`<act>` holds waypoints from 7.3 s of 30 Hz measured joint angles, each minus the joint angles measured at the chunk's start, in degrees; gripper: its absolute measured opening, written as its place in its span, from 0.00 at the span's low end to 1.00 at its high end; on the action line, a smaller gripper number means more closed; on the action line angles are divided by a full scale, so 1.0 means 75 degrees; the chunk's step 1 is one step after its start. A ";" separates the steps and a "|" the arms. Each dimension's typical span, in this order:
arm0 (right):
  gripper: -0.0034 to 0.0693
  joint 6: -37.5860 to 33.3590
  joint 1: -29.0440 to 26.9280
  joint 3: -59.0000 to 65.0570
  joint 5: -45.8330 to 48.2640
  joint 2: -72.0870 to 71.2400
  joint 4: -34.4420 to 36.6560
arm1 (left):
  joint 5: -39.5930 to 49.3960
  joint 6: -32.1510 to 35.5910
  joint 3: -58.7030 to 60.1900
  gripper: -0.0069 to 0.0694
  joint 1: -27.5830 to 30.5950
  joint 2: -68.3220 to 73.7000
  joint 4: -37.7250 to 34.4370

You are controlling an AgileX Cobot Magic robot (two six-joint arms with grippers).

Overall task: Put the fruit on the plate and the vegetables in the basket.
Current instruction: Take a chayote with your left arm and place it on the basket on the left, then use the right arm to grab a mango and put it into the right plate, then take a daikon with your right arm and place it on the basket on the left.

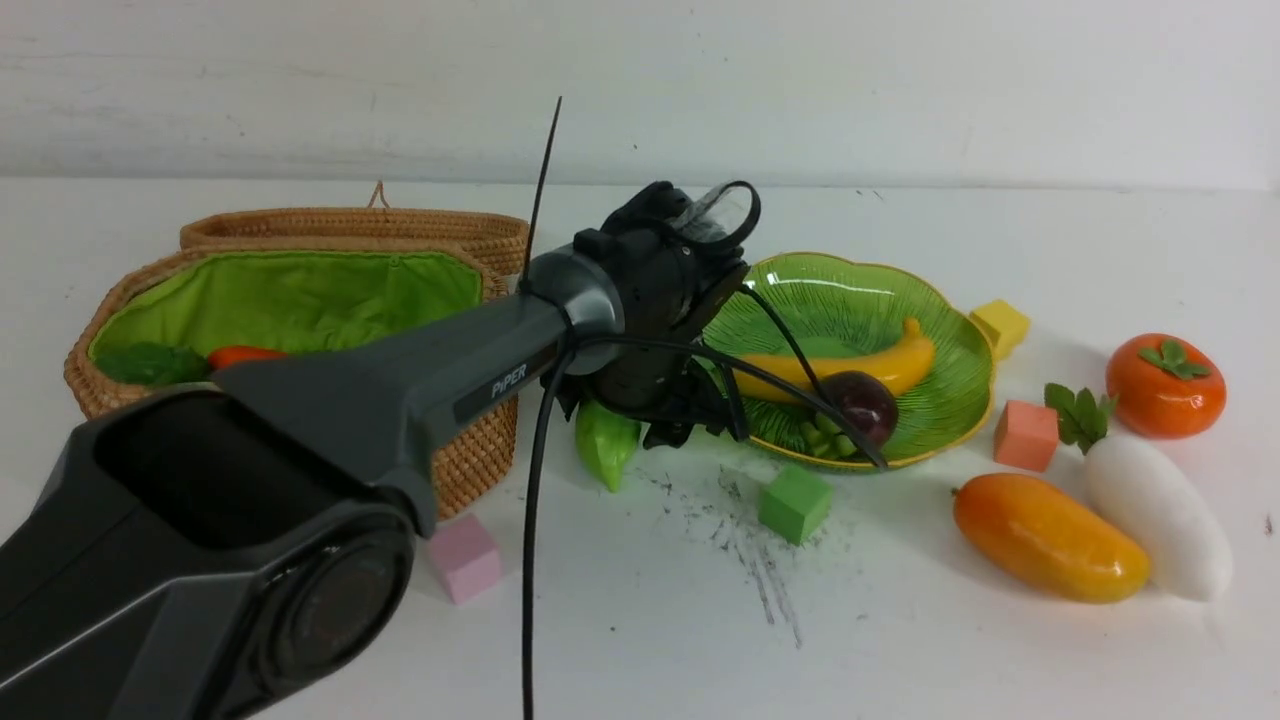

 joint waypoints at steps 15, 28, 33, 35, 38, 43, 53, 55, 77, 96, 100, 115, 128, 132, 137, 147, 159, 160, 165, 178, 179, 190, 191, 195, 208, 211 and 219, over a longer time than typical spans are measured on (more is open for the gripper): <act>0.36 -0.0022 0.0000 0.0000 0.0022 0.0000 0.0016 | 0.0345 0.0008 -0.0018 0.68 0.0000 -0.0080 0.0145; 0.37 -0.0099 0.0000 0.0000 -0.0211 0.0000 0.0016 | 0.0990 0.1021 -0.0333 0.68 -0.0242 -0.1988 -0.0345; 0.37 -0.0099 0.0000 0.0000 -0.0458 0.0000 0.0016 | 0.1420 0.1665 -0.0333 0.68 -0.0256 -0.2843 -0.0511; 0.37 -0.0284 0.0000 0.0000 -0.0658 0.0000 0.0062 | 0.1420 0.1863 -0.0297 0.68 -0.0172 -0.3447 -0.0619; 0.37 -0.0454 0.0000 0.0000 -0.0949 0.0000 0.0268 | 0.1420 0.2158 0.0087 0.68 0.0001 -0.4285 -0.0701; 0.37 -0.0978 0.0000 0.0000 -0.1205 0.0000 0.0876 | 0.1420 0.3092 0.1685 0.68 0.0754 -0.5639 -0.0925; 0.37 -0.1254 0.0000 0.0000 -0.1235 0.0000 0.1439 | 0.0397 0.7411 0.4045 0.68 0.3518 -0.5878 -0.3057; 0.37 -0.1260 0.0000 0.0000 -0.1253 0.0000 0.1573 | 0.0151 0.7979 0.4101 0.68 0.3737 -0.5632 -0.3399; 0.37 -0.1272 0.0000 0.0000 -0.1223 0.0121 0.1954 | -0.0586 0.6092 0.4128 0.73 0.3784 -0.6113 -0.4663; 0.37 -0.0998 -0.0155 0.0003 -0.0531 0.4284 -0.1049 | 0.1063 0.3546 0.7102 0.07 0.0016 -1.0884 -0.4080; 0.37 -0.1139 -0.0881 0.0003 -0.0290 0.4858 -0.1210 | 0.0384 0.3436 0.8794 0.07 -0.0105 -1.2223 -0.4400; 0.48 -0.2430 -0.3289 -0.0158 -0.1466 0.7315 0.0017 | -0.1447 0.3430 1.0001 0.07 -0.0107 -1.4667 -0.4647; 0.97 -0.3250 -0.3335 -0.0173 -0.3250 0.8641 0.0043 | -0.1325 0.3627 1.0063 0.07 -0.0107 -1.4667 -0.4656; 0.96 -0.3948 -0.3335 -0.0199 -0.3371 0.9113 0.0255 | -0.1317 0.3629 1.0063 0.07 -0.0107 -1.4667 -0.4656; 0.94 -0.4522 -0.3335 -0.0208 -0.3467 0.9583 0.0509 | -0.1317 0.3635 1.0063 0.07 -0.0107 -1.4667 -0.4731; 0.82 -0.4977 -0.3335 -0.0233 -0.3563 0.9973 0.0954 | -0.1117 0.3635 1.0063 0.07 -0.0107 -1.4667 -0.4776; 0.82 -0.3549 -0.3332 -0.0400 -0.2169 0.9555 0.1883 | -0.1149 0.3635 1.0063 0.07 -0.0107 -1.4667 -0.4776; 0.82 -0.3505 -0.3331 -0.0417 -0.2149 0.9514 0.1961 | -0.1209 0.3635 1.0063 0.07 -0.0107 -1.4667 -0.4776; 0.82 -0.2958 -0.3072 -0.1021 -0.3024 0.8602 0.2849 | -0.2114 0.3635 1.0063 0.07 -0.0107 -1.4667 -0.4776; 0.82 -0.2942 -0.2974 -0.3134 -0.5377 1.0945 0.2932 | -0.2469 0.3644 1.0065 0.07 -0.0107 -1.4667 -0.4870; 0.82 -0.2940 -0.2974 -0.3215 -0.5369 1.1123 0.2932 | -0.2462 0.3655 1.0065 0.07 -0.0107 -1.4667 -0.4979; 0.96 -0.2903 -0.2974 -0.3283 -0.4979 1.1052 0.2902 | -0.2452 0.3766 1.0065 0.08 -0.0107 -1.4667 -0.5595; 0.94 -0.2903 -0.2981 -0.3283 -0.4797 1.0877 0.2836 | -0.2452 0.3815 1.0065 0.08 -0.0107 -1.4667 -0.5595; 0.80 -0.2897 -0.3024 -0.3283 -0.3875 1.0029 0.2440 | -0.2452 0.4098 1.0065 0.08 -0.0107 -1.4667 -0.5595; 0.14 -0.0975 -0.3819 -0.2970 -0.0338 0.8339 -0.0126 | -0.2419 0.4975 1.0065 0.08 -0.0107 -1.4667 -0.5598; 0.16 -0.0809 -0.4123 -0.2358 -0.0340 0.8339 -0.0313 | -0.2306 0.4981 1.0065 0.08 -0.0107 -1.4667 -0.5598; 0.71 -0.0879 -0.4764 -0.0816 -0.2729 0.8704 -0.0017 | -0.2051 0.4991 1.0065 0.08 -0.0107 -1.4667 -0.5598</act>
